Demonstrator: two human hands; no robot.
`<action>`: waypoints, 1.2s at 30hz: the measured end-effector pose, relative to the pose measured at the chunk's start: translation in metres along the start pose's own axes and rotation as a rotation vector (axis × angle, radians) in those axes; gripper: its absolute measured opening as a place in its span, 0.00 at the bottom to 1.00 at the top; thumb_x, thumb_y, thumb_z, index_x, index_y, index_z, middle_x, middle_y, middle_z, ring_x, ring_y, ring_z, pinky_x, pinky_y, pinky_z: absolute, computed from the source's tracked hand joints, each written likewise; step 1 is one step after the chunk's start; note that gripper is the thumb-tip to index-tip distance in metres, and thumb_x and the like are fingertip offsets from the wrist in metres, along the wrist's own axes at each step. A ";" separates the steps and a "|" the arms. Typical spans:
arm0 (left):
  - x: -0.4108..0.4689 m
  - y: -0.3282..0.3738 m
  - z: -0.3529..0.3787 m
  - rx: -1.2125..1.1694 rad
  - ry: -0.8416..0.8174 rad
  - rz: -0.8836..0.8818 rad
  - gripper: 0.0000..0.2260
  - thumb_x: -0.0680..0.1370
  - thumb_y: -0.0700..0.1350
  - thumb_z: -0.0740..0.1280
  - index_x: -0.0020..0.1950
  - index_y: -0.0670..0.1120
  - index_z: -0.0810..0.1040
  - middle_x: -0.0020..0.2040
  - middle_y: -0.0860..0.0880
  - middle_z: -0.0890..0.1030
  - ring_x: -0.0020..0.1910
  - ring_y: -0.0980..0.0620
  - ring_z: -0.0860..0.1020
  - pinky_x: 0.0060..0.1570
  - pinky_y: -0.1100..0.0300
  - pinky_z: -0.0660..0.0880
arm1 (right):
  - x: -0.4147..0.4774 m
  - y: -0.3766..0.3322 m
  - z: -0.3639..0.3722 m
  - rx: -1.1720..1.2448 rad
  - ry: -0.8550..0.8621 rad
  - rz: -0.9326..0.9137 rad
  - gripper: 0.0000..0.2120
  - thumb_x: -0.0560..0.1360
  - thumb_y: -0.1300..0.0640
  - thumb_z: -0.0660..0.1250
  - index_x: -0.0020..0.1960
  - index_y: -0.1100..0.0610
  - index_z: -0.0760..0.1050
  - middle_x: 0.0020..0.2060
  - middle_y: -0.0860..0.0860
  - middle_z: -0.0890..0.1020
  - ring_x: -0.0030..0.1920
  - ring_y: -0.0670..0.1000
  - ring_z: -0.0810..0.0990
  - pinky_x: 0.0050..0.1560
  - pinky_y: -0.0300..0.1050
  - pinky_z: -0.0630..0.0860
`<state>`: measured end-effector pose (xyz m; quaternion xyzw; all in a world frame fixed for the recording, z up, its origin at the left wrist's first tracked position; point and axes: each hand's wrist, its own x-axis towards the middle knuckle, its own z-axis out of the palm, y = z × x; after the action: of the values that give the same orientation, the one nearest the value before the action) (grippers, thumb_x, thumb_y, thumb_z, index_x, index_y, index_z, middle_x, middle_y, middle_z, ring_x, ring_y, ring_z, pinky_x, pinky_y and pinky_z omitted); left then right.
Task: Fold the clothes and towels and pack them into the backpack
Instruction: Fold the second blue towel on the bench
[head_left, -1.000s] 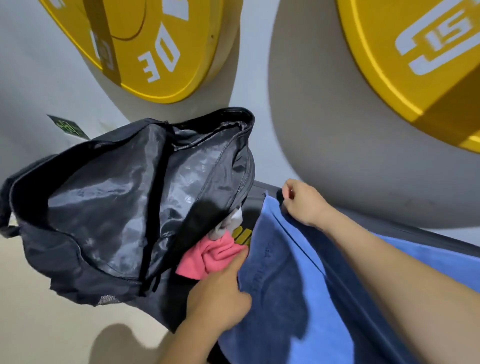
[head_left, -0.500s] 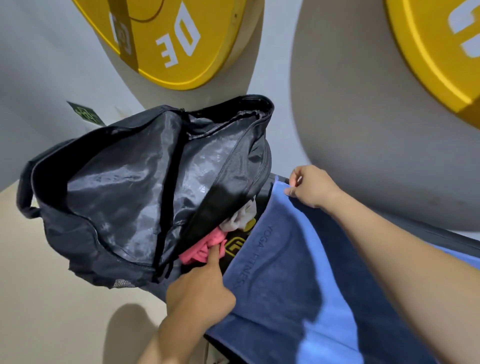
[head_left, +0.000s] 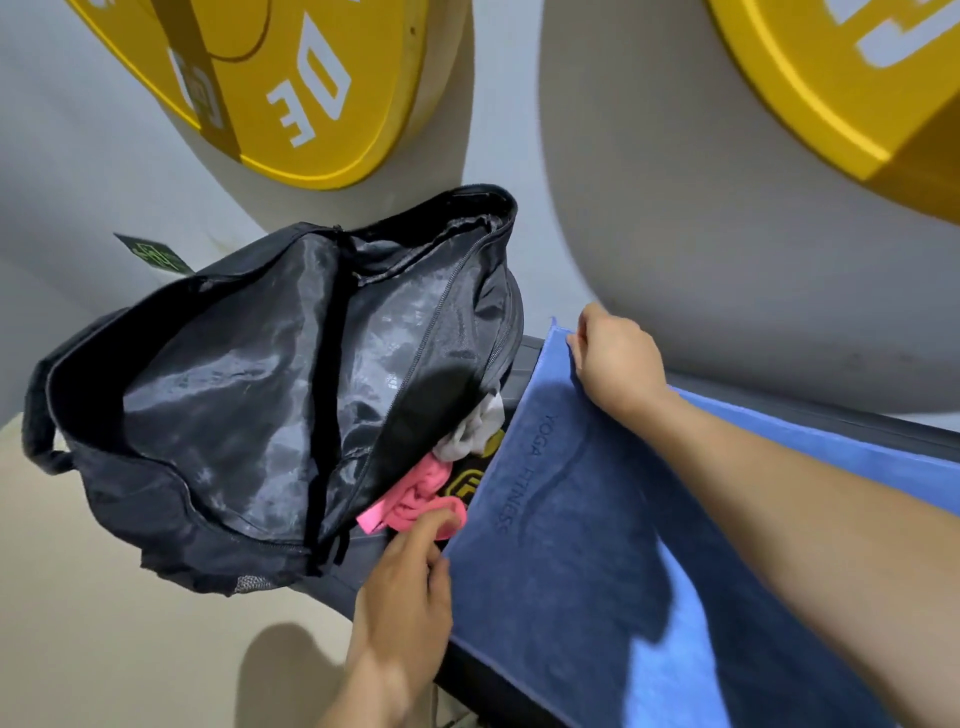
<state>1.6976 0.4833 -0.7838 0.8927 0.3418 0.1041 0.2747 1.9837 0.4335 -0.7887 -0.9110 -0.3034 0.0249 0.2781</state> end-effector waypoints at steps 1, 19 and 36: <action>0.002 -0.003 -0.001 0.011 0.043 0.029 0.25 0.75 0.32 0.64 0.59 0.63 0.76 0.55 0.66 0.77 0.50 0.67 0.75 0.48 0.79 0.66 | 0.001 0.000 0.001 0.002 0.016 -0.003 0.10 0.81 0.54 0.56 0.49 0.61 0.68 0.37 0.54 0.74 0.38 0.59 0.71 0.37 0.50 0.69; -0.035 0.075 0.049 0.436 -0.244 0.225 0.25 0.71 0.59 0.58 0.68 0.63 0.69 0.68 0.48 0.74 0.66 0.43 0.71 0.47 0.38 0.76 | -0.111 0.042 -0.068 -0.236 -0.366 -0.171 0.25 0.80 0.45 0.56 0.75 0.48 0.57 0.73 0.51 0.60 0.74 0.54 0.56 0.63 0.57 0.69; -0.127 0.194 0.129 -0.036 -0.336 0.709 0.13 0.66 0.44 0.62 0.46 0.60 0.74 0.42 0.61 0.74 0.37 0.52 0.78 0.30 0.63 0.76 | -0.201 0.257 -0.221 -0.144 -0.254 0.592 0.27 0.80 0.49 0.58 0.76 0.55 0.57 0.70 0.57 0.70 0.69 0.60 0.68 0.67 0.50 0.65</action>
<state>1.7588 0.2252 -0.7818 0.9551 -0.0395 0.0511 0.2893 2.0060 0.0414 -0.7607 -0.9666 -0.0585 0.1966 0.1536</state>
